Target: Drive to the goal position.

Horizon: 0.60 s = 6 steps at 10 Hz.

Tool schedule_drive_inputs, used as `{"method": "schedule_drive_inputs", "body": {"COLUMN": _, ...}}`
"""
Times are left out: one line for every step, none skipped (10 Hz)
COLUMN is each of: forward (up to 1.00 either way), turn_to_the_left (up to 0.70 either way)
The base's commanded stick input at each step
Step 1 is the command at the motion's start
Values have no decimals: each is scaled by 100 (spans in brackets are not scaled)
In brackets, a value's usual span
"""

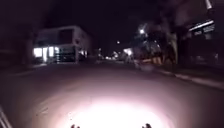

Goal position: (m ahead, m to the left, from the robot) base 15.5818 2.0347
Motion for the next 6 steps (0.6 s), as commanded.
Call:
{"method": "schedule_drive_inputs", "body": {"forward": 85, "turn_to_the_left": 0}}
{"method": "schedule_drive_inputs", "body": {"forward": 85, "turn_to_the_left": 0}}
{"method": "schedule_drive_inputs", "body": {"forward": 85, "turn_to_the_left": 0}}
{"method": "schedule_drive_inputs", "body": {"forward": 85, "turn_to_the_left": 0}}
{"method": "schedule_drive_inputs", "body": {"forward": 85, "turn_to_the_left": 0}}
{"method": "schedule_drive_inputs", "body": {"forward": 85, "turn_to_the_left": 0}}
